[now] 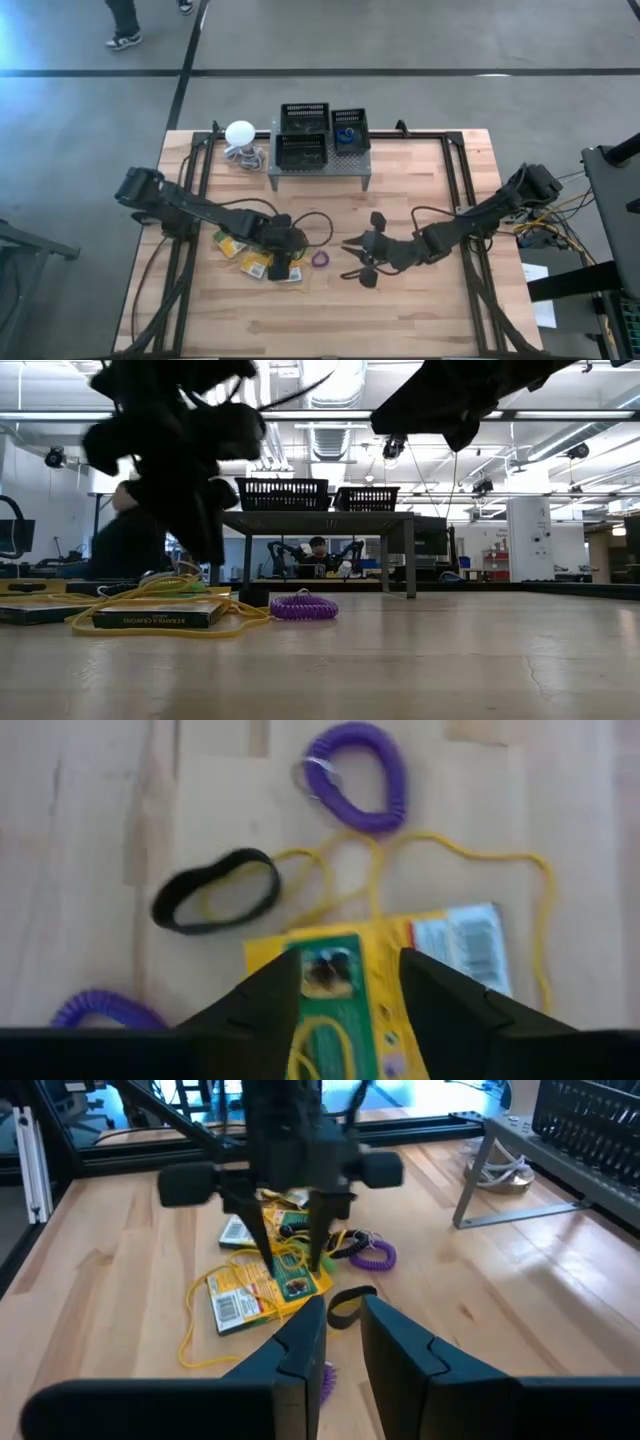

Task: Pick & Place Office Desk Supplies
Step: Put the black rubber band into the top left black bin on the shelf

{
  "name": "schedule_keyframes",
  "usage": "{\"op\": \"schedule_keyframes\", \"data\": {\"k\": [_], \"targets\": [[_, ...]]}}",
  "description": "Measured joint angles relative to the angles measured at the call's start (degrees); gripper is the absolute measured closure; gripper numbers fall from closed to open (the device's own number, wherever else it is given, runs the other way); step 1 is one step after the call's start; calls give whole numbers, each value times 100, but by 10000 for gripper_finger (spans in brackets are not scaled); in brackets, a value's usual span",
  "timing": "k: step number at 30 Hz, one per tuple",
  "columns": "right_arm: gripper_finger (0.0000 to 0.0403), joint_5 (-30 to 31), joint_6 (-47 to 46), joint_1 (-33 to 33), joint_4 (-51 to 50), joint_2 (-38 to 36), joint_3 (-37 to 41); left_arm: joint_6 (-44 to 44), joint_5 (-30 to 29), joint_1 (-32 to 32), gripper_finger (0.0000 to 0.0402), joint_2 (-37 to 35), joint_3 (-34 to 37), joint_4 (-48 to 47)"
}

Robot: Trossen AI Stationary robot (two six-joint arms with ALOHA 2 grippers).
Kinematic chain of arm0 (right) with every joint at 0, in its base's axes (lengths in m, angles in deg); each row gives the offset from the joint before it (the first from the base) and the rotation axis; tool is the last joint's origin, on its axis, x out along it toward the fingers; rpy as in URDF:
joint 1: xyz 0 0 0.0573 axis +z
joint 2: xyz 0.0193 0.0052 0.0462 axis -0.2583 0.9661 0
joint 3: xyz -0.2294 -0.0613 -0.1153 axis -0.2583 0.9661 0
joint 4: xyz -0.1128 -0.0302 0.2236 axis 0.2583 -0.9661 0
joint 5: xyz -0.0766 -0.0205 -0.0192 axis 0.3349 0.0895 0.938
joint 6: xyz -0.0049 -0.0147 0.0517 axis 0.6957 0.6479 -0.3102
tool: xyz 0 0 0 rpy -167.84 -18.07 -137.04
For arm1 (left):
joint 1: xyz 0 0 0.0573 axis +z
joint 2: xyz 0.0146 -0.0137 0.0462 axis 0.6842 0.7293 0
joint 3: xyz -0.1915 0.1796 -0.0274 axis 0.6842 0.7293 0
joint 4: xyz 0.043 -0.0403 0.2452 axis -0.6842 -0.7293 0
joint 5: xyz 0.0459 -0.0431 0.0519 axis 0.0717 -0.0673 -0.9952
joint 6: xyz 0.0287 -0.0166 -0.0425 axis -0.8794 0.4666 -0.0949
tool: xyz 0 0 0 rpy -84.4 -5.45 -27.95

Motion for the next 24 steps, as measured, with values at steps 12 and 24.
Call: {"op": "schedule_keyframes", "data": {"k": [12, 24], "targets": [[342, 27, 81, -82, 19, 0, 15, -447, 95, 470, 207, 386, -325, -127], [341, 30, 75, -160, 25, 0, 24, -459, 334, 716, 273, 386, -146, -97]]}}
